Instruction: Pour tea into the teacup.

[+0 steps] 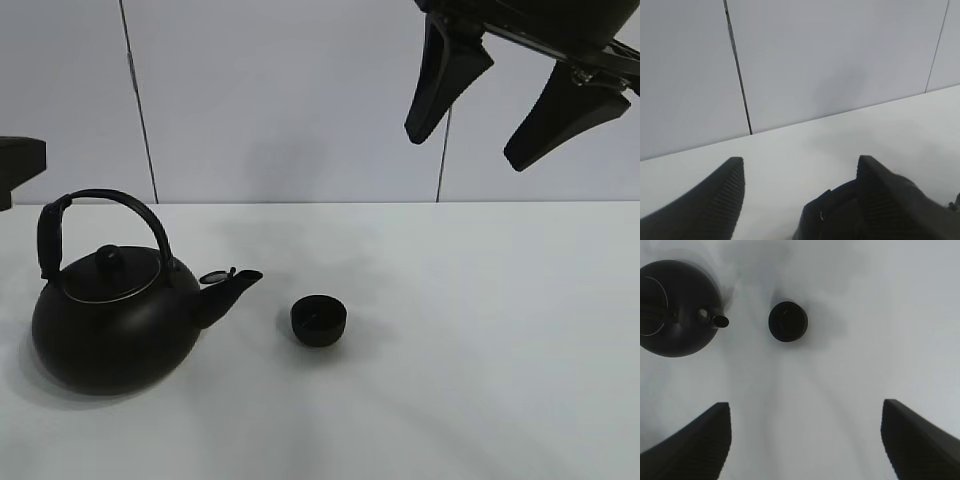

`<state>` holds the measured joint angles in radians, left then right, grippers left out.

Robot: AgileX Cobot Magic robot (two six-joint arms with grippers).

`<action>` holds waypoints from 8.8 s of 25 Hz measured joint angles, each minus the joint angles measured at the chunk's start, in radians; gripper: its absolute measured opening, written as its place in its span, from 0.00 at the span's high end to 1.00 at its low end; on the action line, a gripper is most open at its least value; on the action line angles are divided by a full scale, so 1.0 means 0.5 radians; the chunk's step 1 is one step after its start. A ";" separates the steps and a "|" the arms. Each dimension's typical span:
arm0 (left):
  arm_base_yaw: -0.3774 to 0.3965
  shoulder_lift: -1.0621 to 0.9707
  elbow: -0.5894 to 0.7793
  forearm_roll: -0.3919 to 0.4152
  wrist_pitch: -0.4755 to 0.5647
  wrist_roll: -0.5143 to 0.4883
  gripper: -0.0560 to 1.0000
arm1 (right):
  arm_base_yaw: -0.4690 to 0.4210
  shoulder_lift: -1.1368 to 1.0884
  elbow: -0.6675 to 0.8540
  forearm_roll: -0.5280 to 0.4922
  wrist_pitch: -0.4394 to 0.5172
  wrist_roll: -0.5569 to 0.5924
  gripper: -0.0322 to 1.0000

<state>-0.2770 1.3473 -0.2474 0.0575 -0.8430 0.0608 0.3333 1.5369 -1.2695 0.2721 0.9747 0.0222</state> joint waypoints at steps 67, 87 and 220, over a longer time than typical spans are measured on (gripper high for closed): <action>-0.002 0.904 -0.087 -0.015 -0.617 -0.105 0.77 | 0.000 0.000 0.000 0.000 -0.006 0.000 0.42; -0.002 0.772 -0.103 0.021 -0.410 -0.144 0.81 | 0.000 0.000 0.000 0.000 -0.005 0.000 0.42; -0.279 0.745 -0.663 -0.115 0.282 0.223 0.82 | 0.000 0.000 0.000 0.009 -0.034 0.000 0.42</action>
<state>-0.4163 1.7199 -0.5790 0.0000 -0.7017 0.1723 0.3333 1.5369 -1.2695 0.2767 0.9576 0.0224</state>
